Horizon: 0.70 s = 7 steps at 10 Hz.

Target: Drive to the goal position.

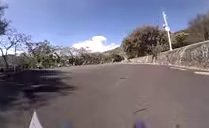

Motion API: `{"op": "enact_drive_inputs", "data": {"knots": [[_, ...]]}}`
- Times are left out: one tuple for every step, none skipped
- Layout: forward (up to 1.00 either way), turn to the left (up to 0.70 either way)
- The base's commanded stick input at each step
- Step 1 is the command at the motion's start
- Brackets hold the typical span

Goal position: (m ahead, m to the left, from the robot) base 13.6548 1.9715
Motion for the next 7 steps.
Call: {"op": "enact_drive_inputs", "data": {"knots": [[0.5,0.0],[0.5,0.0],[0.5,0.0],[0.5,0.0],[0.5,0.0],[0.5,0.0],[0.5,0.0]]}}
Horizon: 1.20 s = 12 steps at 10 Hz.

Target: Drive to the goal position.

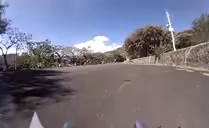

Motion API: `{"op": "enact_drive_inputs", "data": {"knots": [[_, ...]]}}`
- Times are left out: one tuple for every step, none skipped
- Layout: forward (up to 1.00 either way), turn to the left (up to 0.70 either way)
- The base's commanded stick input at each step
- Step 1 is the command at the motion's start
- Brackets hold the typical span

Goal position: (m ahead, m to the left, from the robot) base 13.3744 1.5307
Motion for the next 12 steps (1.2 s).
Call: {"op": "enact_drive_inputs", "data": {"knots": [[0.5,0.0],[0.5,0.0],[0.5,0.0],[0.5,0.0],[0.5,0.0],[0.5,0.0],[0.5,0.0],[0.5,0.0],[0.5,0.0],[0.5,0.0],[0.5,0.0],[0.5,-0.08]]}}
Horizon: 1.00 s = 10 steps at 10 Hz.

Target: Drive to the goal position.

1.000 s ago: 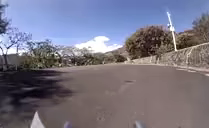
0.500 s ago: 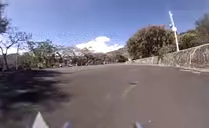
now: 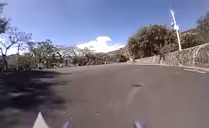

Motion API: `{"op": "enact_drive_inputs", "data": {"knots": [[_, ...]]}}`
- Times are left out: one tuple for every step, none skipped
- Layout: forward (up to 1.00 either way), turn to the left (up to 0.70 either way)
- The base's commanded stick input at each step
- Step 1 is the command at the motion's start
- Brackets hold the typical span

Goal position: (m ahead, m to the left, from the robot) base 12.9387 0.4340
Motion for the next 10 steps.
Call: {"op": "enact_drive_inputs", "data": {"knots": [[0.5,-0.28],[0.5,-0.47],[0.5,-0.5],[0.5,-0.5],[0.5,-0.5],[0.5,-0.5],[0.5,-0.5],[0.5,-0.34],[0.5,-0.18],[0.5,-0.01]]}}
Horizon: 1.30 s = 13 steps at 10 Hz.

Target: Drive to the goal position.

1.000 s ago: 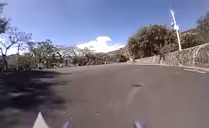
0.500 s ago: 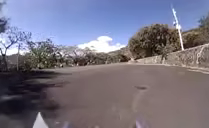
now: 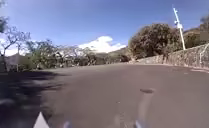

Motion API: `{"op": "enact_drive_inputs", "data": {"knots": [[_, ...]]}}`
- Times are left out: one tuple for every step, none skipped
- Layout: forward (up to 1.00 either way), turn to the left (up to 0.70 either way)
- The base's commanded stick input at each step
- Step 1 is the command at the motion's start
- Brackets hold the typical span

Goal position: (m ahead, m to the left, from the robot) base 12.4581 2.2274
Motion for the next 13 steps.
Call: {"op": "enact_drive_inputs", "data": {"knots": [[0.5,0.0],[0.5,0.0],[0.5,0.0],[0.5,0.0],[0.5,0.0],[0.5,0.0],[0.5,0.0],[0.5,-0.15],[0.5,-0.36],[0.5,-0.5],[0.5,-0.5],[0.5,-0.5],[0.5,-0.5]]}}
